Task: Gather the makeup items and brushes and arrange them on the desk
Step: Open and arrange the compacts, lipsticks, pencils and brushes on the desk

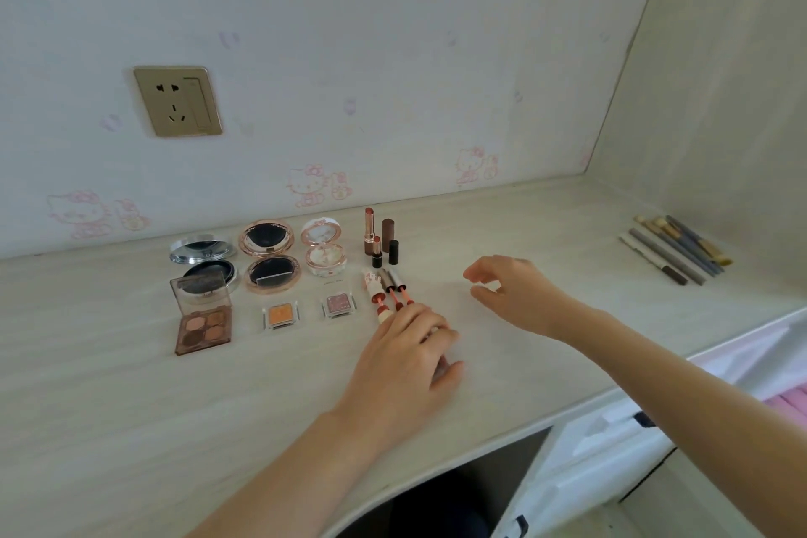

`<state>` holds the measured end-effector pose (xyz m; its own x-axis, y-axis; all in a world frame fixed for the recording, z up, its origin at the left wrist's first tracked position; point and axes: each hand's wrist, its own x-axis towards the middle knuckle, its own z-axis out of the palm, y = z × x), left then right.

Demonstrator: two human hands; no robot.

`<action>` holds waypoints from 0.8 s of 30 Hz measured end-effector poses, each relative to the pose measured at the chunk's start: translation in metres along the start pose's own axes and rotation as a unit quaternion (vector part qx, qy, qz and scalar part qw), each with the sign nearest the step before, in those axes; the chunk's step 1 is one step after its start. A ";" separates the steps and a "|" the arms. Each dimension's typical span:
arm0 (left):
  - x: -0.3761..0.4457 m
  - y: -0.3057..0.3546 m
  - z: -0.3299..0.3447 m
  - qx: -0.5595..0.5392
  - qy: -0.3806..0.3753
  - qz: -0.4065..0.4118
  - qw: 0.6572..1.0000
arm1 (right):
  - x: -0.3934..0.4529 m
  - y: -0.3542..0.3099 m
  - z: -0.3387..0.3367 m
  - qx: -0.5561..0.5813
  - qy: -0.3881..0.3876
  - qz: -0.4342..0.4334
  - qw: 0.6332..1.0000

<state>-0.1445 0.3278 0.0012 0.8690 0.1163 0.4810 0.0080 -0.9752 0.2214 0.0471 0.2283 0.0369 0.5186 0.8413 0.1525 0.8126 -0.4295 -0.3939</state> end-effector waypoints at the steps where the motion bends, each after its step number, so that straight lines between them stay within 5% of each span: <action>1: 0.002 0.002 0.000 0.000 0.004 0.001 1.000 | -0.009 0.005 -0.001 -0.018 0.002 -0.004 1.000; 12: 0.076 0.032 0.024 -0.052 -0.036 0.003 0.998 | -0.080 0.075 -0.029 -0.071 0.043 0.059 0.995; 24: 0.199 0.086 0.123 -0.142 -0.088 0.009 0.986 | -0.100 0.185 -0.076 -0.086 0.103 0.147 0.980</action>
<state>0.0903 0.2434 0.0117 0.9401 0.0410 0.3383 -0.1250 -0.8820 0.4543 0.1661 0.0397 0.0175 0.7648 0.5968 0.2426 0.6442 -0.7068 -0.2923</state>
